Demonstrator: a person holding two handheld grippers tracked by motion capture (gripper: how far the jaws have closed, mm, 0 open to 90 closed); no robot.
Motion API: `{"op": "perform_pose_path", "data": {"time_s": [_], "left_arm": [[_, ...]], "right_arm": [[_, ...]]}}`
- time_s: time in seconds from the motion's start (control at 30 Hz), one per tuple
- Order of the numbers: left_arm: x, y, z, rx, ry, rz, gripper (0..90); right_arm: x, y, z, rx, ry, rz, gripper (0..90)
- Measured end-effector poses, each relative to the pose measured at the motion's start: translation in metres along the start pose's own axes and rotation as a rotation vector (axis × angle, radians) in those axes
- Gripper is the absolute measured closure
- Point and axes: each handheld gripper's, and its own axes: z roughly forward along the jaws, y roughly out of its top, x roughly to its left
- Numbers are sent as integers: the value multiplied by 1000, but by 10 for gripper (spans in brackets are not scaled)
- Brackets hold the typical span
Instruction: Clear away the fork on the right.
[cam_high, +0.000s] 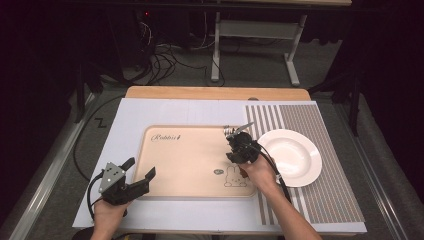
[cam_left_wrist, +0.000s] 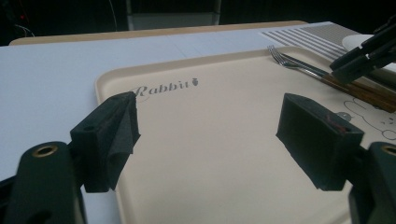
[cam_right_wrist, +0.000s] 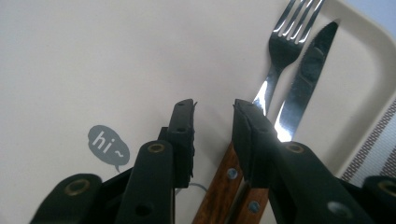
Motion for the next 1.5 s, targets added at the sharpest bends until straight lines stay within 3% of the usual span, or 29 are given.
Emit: {"op": "perform_pose_path", "data": {"time_s": [0.23, 1.03, 1.07, 1.1, 1.5], "left_arm": [[0, 0, 1, 1, 1, 0, 212], [0, 0, 1, -1, 7, 1, 212], [0, 0, 1, 0, 7, 2, 212], [0, 0, 1, -1, 8, 2, 212], [1, 0, 0, -5, 10, -5, 212]], "right_arm": [[-4, -8, -11, -37, -10, -2, 688], [-13, -34, -38, -147, 34, 12, 618], [-15, -35, -39, -157, 33, -7, 617], [-14, -37, -41, -153, 33, 13, 615], [-17, -56, -55, -203, 26, 18, 595]]}}
